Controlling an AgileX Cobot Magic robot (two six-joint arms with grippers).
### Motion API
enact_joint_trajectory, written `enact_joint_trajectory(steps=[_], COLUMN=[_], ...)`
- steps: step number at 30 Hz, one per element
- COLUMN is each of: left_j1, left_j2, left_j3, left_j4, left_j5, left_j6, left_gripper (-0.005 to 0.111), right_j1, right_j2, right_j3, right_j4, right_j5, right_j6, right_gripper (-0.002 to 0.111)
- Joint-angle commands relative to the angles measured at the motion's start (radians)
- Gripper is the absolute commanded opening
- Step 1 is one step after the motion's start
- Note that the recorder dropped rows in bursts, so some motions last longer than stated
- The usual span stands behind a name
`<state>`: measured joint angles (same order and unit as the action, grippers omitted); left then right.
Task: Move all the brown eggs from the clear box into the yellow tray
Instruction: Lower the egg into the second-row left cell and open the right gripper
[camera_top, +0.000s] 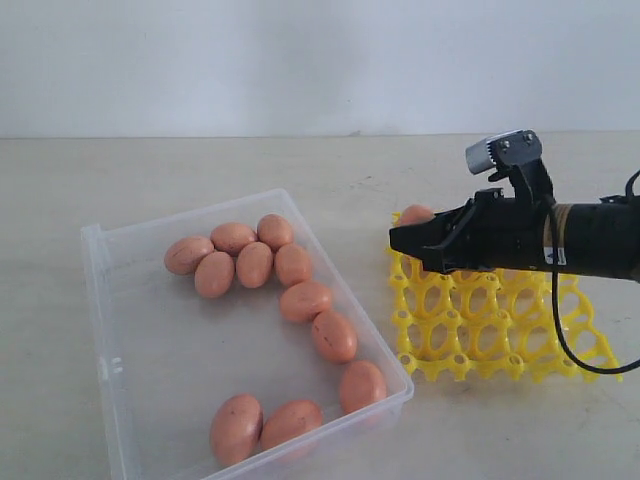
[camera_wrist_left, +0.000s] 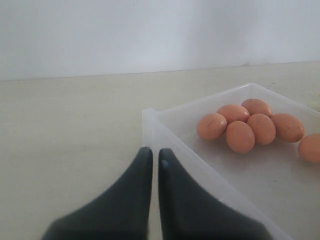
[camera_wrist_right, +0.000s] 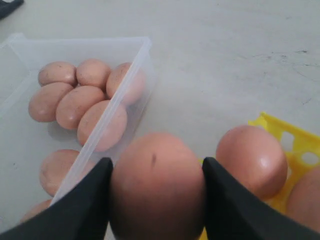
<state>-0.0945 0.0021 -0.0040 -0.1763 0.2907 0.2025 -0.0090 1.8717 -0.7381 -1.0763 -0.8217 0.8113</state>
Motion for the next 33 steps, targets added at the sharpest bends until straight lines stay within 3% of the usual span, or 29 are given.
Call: enact_joint_trajectory(steps=[1, 15, 21, 29, 33], left_j1=[-0.005, -0.005, -0.005, -0.005, -0.005], left_j2=[-0.002, -0.002, -0.002, -0.002, -0.002], left_j3=[0.004, 0.004, 0.004, 0.004, 0.004], left_j4=[0.002, 0.002, 0.002, 0.002, 0.002], left_j5=[-0.007, -0.007, -0.007, -0.007, -0.007], left_j6=[0.001, 0.001, 0.001, 0.001, 0.001], left_gripper=[0.004, 0.004, 0.004, 0.004, 0.004], right_j1=[0.001, 0.001, 0.001, 0.001, 0.001], right_j2=[0.017, 0.025, 0.025, 0.025, 0.025], right_j3=[0.0, 0.0, -0.002, -0.002, -0.002], right_j4=[-0.007, -0.007, 0.02, 0.051, 0.06], right_j5=[-0.01, 0.033, 0.009, 0.011, 0.011], right_j6=[-0.036, -0.162, -0.176, -0.185, -0.188], right_gripper=[0.0, 0.0, 0.033, 0.036, 0.051])
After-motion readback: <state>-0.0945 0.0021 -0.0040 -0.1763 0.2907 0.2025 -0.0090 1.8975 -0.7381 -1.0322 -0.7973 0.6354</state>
